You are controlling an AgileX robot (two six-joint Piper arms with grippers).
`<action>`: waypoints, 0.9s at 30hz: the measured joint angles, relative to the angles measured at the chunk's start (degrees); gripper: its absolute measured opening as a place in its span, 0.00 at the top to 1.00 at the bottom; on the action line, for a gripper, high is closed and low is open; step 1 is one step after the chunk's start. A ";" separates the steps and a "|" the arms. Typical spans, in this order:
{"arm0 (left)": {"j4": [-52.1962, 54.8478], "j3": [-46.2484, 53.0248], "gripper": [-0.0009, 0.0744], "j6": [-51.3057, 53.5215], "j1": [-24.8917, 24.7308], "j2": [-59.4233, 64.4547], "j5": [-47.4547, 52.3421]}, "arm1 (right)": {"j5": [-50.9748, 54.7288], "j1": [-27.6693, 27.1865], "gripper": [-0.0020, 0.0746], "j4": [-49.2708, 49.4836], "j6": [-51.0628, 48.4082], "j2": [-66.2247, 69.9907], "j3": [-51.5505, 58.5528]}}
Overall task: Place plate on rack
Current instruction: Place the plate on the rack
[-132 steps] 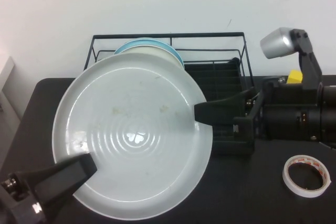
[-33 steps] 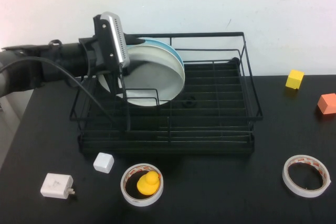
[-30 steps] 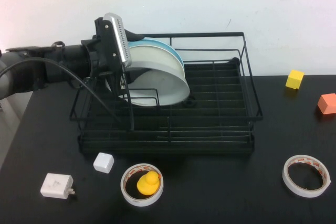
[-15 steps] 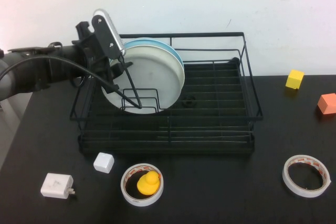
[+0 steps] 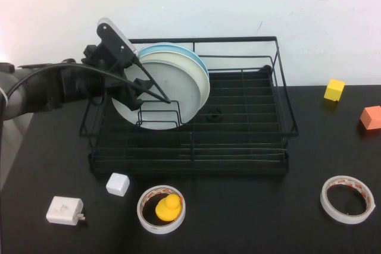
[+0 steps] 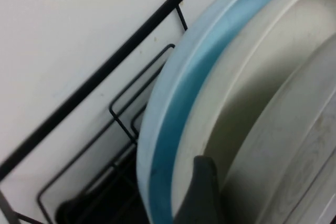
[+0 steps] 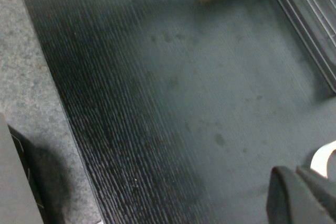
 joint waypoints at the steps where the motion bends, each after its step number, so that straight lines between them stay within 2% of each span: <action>1: 0.00 0.00 0.31 -1.37 0.00 0.09 0.14 | 0.00 0.00 0.97 0.00 0.00 0.00 0.00; 9: -0.10 0.00 0.31 -12.00 0.00 0.14 4.98 | 0.00 0.00 0.97 0.00 0.20 0.00 0.00; 18: -0.10 0.00 0.31 -13.19 -0.08 0.14 -2.34 | 0.00 0.00 0.97 0.00 0.33 0.00 0.00; 27: -0.10 0.00 0.31 -13.31 -0.08 -2.80 -2.51 | 0.00 0.00 0.97 0.00 0.36 0.00 0.00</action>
